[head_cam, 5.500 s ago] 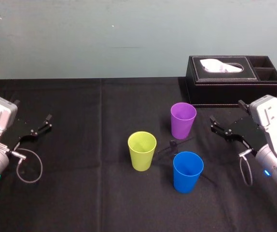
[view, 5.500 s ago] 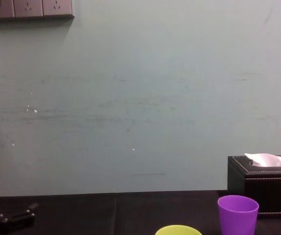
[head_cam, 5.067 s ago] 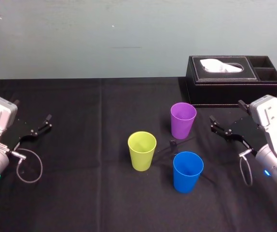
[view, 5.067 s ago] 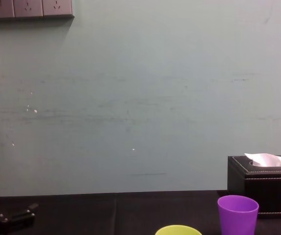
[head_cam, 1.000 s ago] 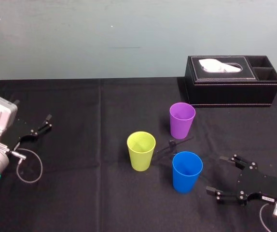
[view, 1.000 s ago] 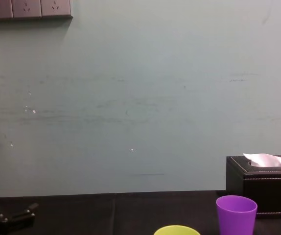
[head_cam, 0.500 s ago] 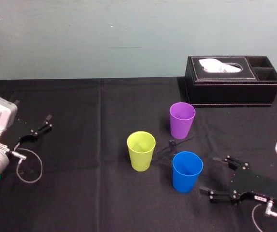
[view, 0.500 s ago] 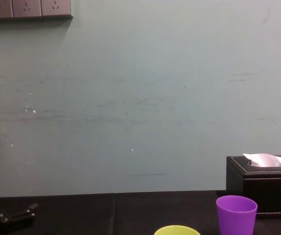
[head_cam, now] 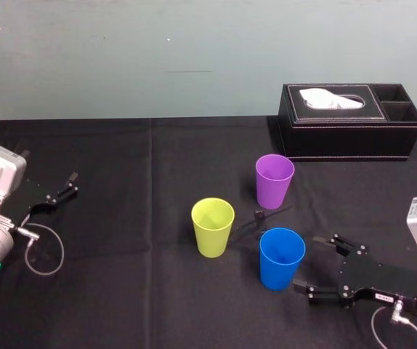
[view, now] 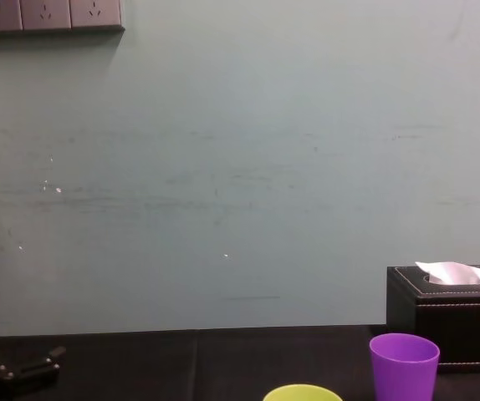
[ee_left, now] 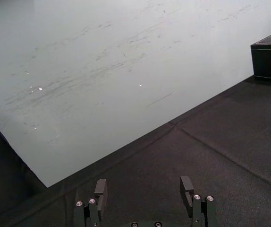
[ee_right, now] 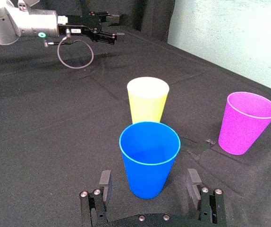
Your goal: Stack the three plastic cups sequentially using one hand.
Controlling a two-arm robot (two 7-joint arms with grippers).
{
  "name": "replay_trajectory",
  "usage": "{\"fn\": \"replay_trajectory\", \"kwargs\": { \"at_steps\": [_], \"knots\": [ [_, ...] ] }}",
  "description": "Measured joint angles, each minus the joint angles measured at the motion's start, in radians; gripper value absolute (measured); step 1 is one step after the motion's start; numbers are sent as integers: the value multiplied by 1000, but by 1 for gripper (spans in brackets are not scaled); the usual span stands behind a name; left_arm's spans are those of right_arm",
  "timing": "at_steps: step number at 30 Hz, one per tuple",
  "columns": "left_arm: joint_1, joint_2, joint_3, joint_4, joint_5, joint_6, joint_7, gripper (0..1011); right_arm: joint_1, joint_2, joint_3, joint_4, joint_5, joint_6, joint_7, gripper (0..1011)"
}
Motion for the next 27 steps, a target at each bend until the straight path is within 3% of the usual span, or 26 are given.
{"fn": "replay_trajectory", "kwargs": {
  "at_steps": [27],
  "knots": [
    [0, 0, 0, 0, 0, 0, 0, 1010, 47, -32, -45, 23, 10, 15, 0, 1003]
  ]
}}
